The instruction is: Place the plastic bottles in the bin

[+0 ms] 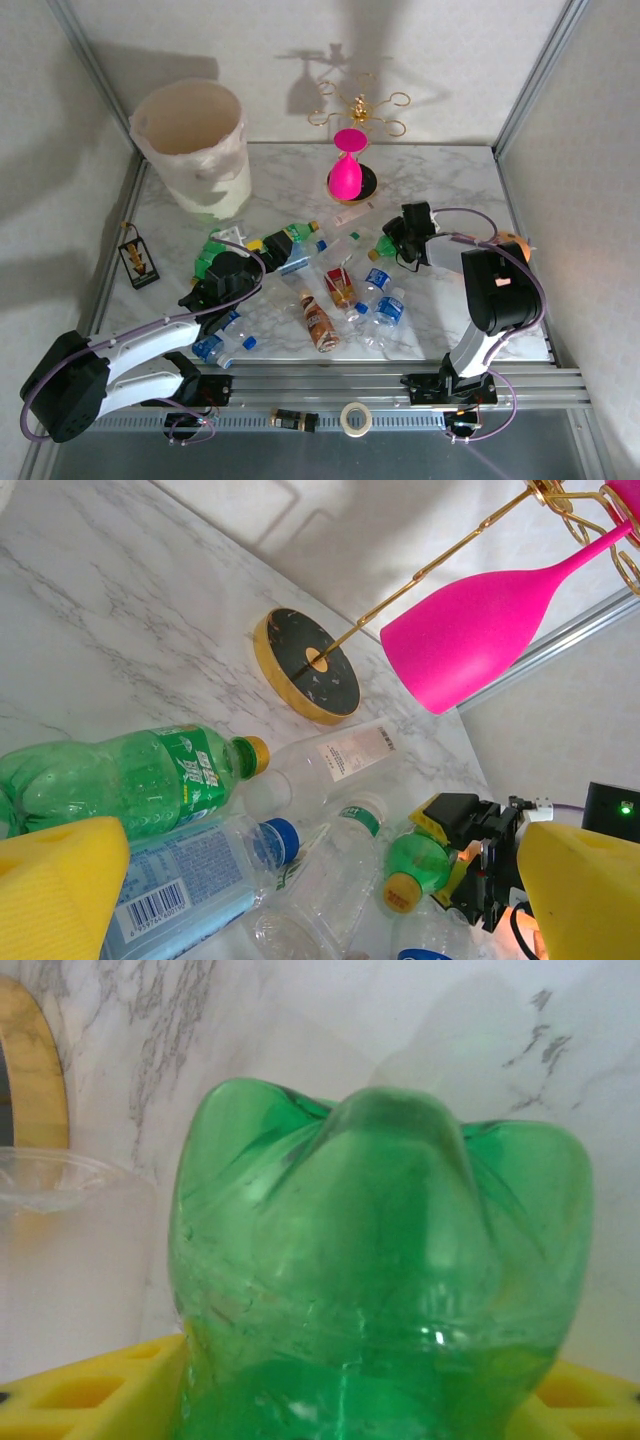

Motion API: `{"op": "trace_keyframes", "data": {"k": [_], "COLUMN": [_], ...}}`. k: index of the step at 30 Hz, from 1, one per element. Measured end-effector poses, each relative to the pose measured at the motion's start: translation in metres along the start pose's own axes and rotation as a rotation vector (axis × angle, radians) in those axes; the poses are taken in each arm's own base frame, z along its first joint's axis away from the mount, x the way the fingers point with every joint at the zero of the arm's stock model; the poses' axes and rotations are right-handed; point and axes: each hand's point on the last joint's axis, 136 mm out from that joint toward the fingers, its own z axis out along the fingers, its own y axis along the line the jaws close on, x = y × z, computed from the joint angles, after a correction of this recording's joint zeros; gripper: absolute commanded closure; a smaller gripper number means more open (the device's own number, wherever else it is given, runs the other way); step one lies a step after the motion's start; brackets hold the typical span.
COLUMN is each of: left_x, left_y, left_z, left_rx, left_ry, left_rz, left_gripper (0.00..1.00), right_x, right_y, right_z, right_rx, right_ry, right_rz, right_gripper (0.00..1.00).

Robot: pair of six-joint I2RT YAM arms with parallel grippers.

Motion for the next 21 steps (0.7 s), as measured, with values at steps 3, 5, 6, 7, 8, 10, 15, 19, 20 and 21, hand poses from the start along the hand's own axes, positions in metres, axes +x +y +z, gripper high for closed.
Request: {"op": "trace_keyframes", "data": {"k": [3, 5, 6, 7, 8, 10, 15, 19, 20, 21], "left_x": [0.0, -0.001, -0.001, -0.001, 0.0, 0.0, 0.008, 0.018, 0.02, 0.023], "left_y": [0.0, -0.001, -0.001, -0.001, -0.002, -0.002, -0.007, -0.017, -0.021, -0.025], "left_z": [0.0, -0.001, -0.001, -0.001, -0.001, -0.001, 0.001, 0.005, 0.007, 0.009], "left_rx": [0.001, 0.004, 0.005, 0.006, 0.007, 0.011, 0.043, 0.1, 0.116, 0.133], "left_ry": [-0.001, -0.002, -0.001, 0.0, 0.001, 0.005, 0.043, 0.09, 0.103, 0.12], "left_rz": [0.0, 0.0, 0.0, 0.002, 0.004, 0.008, 0.03, 0.054, 0.06, 0.068], "left_gripper": [0.0, 0.0, 0.0, 0.0, 0.0, 0.0, 0.0, 0.0, 0.0, 0.01], "right_x": [-0.002, -0.005, -0.006, -0.007, -0.008, -0.01, -0.024, -0.038, -0.041, -0.043], "right_y": [0.004, 0.011, 0.014, 0.018, 0.021, 0.027, 0.049, 0.074, 0.079, 0.084], "right_z": [0.001, 0.002, 0.003, 0.002, 0.002, -0.001, -0.026, -0.065, -0.073, -0.083], "right_rx": [-0.028, -0.064, -0.08, -0.095, -0.107, -0.125, -0.194, -0.28, -0.298, -0.316], "right_ry": [0.001, -0.002, -0.005, -0.003, -0.006, -0.014, -0.066, -0.133, -0.146, -0.159], "right_rz": [0.005, 0.002, -0.005, -0.015, -0.023, -0.047, -0.113, -0.18, -0.193, -0.209], "right_gripper": [0.42, 0.43, 0.43, 0.44, 0.44, 0.44, 0.45, 0.46, 0.46, 0.46]}}
